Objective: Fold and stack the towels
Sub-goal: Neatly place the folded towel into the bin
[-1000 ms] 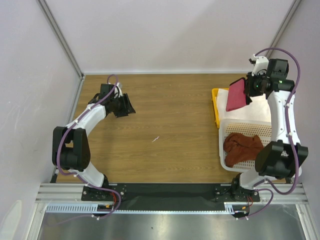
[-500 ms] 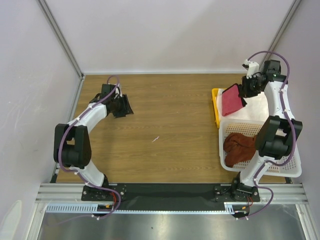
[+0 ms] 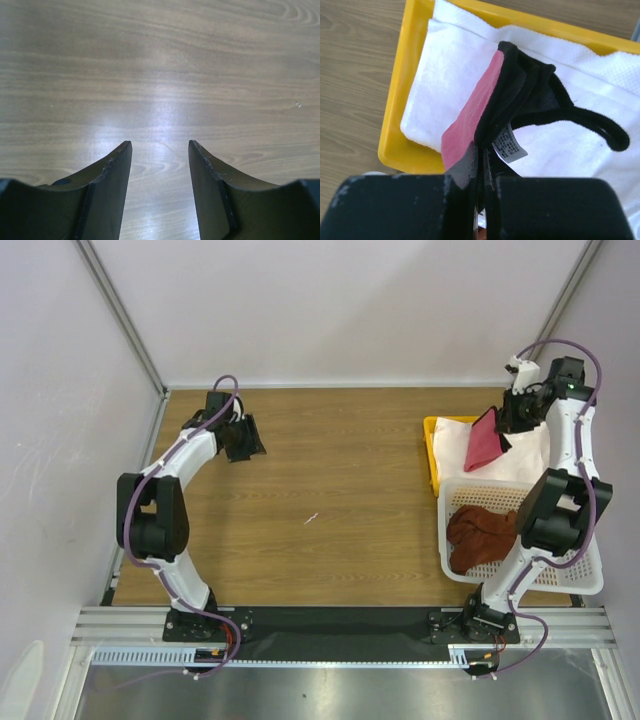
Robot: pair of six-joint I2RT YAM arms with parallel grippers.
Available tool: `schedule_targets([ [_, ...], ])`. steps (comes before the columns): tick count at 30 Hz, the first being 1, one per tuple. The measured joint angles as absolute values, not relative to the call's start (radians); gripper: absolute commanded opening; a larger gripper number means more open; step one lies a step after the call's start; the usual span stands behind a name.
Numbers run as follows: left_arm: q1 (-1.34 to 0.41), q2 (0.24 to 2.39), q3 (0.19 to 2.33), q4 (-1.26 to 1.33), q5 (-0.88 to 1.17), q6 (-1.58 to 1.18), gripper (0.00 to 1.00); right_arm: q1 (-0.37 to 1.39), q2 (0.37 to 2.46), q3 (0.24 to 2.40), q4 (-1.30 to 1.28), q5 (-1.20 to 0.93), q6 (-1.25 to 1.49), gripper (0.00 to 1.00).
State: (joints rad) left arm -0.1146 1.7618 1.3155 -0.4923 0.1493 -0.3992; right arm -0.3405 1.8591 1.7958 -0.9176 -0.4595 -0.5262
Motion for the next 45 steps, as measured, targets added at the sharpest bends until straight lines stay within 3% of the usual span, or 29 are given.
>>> schedule_targets([
  [8, -0.118, 1.794, 1.387, -0.513, 0.13, -0.429, 0.55, -0.223, 1.858, 1.808, -0.954, -0.484, -0.519, 0.0],
  [27, -0.129, 1.807, 1.391, -0.543, 0.079, -0.443, 0.55, -0.251, 1.93, 1.761, -0.945, -0.566, -0.486, 0.0],
  [36, -0.129, 1.807, 1.39, -0.542, 0.078, -0.444, 0.55, -0.191, 1.921, 1.897, -0.989, -0.571, -0.475, 0.0],
  [45, -0.129, 1.807, 1.37, -0.534, 0.081, -0.443, 0.55, -0.185, 1.903, 1.871, -1.002, -0.602, -0.472, 0.0],
])
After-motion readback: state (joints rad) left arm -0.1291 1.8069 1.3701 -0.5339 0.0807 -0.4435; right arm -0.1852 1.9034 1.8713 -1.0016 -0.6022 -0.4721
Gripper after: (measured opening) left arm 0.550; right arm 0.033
